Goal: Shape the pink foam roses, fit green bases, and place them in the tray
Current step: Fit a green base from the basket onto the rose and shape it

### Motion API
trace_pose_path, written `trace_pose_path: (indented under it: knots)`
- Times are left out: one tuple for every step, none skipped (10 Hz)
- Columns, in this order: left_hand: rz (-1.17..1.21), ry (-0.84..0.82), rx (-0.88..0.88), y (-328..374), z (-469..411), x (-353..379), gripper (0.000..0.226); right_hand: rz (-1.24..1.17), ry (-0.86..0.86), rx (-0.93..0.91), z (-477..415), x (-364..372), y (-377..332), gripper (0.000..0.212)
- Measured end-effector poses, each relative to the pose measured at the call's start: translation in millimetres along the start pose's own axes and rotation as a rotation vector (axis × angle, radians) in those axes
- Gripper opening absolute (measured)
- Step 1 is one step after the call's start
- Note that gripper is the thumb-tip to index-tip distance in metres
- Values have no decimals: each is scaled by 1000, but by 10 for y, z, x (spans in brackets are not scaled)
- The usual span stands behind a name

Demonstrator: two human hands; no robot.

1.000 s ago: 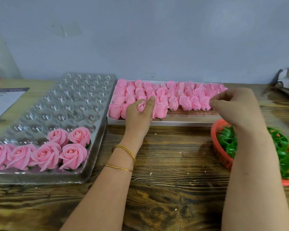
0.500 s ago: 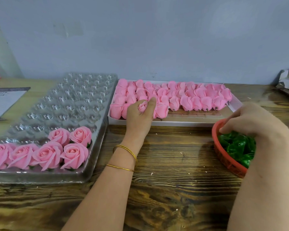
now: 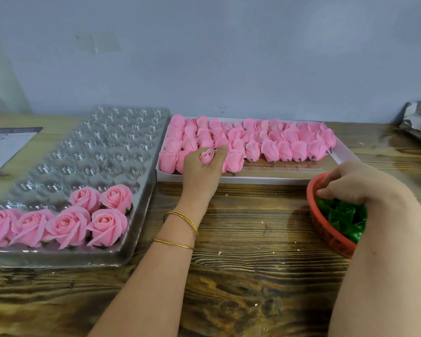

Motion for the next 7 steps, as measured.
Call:
trace_pose_path:
  knots:
    - [0, 1, -2, 1, 4, -5, 48, -15, 4, 2, -16, -6, 17, 12]
    - [-6, -1, -2, 11, 17, -7, 44, -31, 19, -3, -44, -9, 20, 11]
    - [-11, -4, -1, 24, 28, -8, 42, -44, 39, -7, -39, -28, 8, 12]
    - [-11, -6, -3, 28, 35, -11, 43, -48, 42, -1, -40, -26, 2, 13]
    - [-6, -8, -14, 29, 39, -12, 45, -64, 52, -6, -46, -29, -2, 14]
    - [-5, -13, -22, 24, 41, -11, 46, -79, 62, -4, -74, -37, 9, 15]
    - [-4, -16, -19, 19, 36, -6, 46, -81, 71, -1, -75, -43, 10, 17]
Point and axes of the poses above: each hand's wrist, its own z-axis away from the middle knuckle, its own x-axis out of the palm, y = z × x, the point moved 8 cm from there along -z, towards the middle knuckle, and after that the axes turned 9 degrees about y, right-handed, at the moved point
